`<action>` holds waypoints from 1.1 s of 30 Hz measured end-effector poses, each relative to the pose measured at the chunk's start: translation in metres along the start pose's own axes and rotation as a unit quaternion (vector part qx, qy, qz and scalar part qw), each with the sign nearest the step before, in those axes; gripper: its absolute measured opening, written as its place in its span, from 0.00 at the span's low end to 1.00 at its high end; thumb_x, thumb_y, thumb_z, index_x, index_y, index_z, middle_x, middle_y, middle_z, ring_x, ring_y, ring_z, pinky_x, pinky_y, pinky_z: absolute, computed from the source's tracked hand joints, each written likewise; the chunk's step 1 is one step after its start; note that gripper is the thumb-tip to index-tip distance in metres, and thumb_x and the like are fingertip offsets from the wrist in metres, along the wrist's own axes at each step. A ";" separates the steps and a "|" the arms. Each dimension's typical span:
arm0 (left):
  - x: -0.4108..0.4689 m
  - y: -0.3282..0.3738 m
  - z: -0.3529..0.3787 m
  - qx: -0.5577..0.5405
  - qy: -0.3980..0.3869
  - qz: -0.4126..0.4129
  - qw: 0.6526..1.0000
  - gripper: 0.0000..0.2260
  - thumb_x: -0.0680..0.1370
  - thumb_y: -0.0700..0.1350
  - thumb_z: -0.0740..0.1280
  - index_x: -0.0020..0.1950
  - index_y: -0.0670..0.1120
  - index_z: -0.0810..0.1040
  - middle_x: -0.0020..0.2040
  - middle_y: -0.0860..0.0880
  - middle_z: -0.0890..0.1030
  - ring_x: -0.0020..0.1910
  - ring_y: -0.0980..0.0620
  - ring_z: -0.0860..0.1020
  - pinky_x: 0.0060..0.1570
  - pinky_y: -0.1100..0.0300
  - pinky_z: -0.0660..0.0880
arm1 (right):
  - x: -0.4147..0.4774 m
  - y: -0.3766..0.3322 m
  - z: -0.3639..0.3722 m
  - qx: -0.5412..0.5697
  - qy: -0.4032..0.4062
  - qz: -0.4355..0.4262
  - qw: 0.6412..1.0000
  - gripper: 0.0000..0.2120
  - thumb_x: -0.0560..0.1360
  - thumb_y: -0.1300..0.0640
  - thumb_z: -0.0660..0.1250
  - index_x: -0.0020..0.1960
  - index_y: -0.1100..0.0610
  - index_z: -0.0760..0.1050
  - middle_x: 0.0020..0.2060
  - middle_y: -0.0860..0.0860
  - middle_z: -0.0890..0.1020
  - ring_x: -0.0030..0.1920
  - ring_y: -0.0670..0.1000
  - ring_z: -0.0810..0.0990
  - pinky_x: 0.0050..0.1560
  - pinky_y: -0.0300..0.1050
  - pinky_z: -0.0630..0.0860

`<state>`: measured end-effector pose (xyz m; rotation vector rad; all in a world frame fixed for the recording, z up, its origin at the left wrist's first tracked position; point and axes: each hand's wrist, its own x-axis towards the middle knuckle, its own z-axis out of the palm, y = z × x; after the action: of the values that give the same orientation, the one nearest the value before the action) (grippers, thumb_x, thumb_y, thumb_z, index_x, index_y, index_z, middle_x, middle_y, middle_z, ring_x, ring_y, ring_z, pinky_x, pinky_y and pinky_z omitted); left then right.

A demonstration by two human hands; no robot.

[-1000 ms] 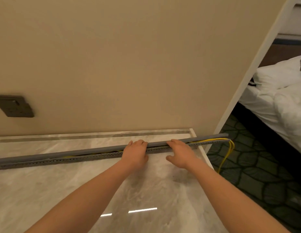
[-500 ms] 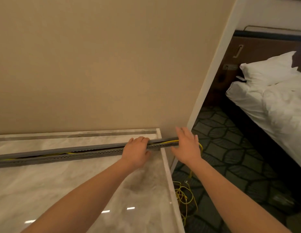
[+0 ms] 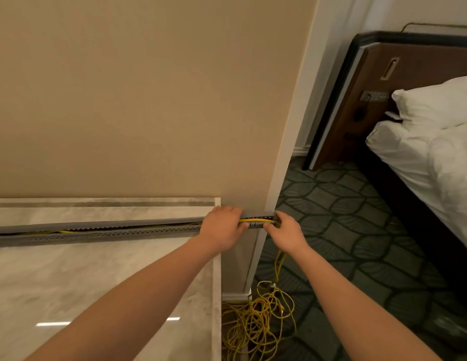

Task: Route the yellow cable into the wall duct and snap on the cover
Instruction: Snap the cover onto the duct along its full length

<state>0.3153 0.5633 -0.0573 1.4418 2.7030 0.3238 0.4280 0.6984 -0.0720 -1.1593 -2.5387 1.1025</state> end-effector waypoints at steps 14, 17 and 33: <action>0.030 0.012 0.008 0.000 -0.098 0.012 0.995 0.18 0.82 0.57 0.51 0.60 0.49 0.74 0.53 0.47 0.76 0.50 0.48 0.76 0.47 0.53 0.73 | 0.003 0.031 0.001 0.111 -0.053 -0.093 0.988 0.12 0.78 0.55 0.64 0.61 0.55 0.77 0.47 0.47 0.80 0.45 0.44 0.76 0.47 0.39 0.69; 0.031 0.010 0.009 0.004 -0.088 0.007 0.996 0.18 0.82 0.56 0.50 0.59 0.49 0.74 0.51 0.48 0.77 0.49 0.47 0.76 0.46 0.52 0.73 | 0.002 0.030 0.001 0.124 -0.051 -0.100 0.986 0.13 0.78 0.55 0.64 0.61 0.54 0.77 0.47 0.49 0.81 0.47 0.46 0.78 0.49 0.43 0.74; 0.029 0.009 0.005 -0.081 -0.059 -0.001 0.995 0.13 0.81 0.55 0.57 0.58 0.50 0.75 0.51 0.51 0.79 0.46 0.51 0.76 0.43 0.57 0.71 | -0.007 0.025 0.001 0.152 -0.059 -0.109 0.981 0.08 0.80 0.55 0.61 0.56 0.53 0.76 0.36 0.43 0.75 0.35 0.40 0.71 0.38 0.36 0.66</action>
<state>0.3069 0.5930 -0.0591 1.3679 2.5209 0.4339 0.4468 0.7036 -0.0885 -0.7416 -2.3932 1.4714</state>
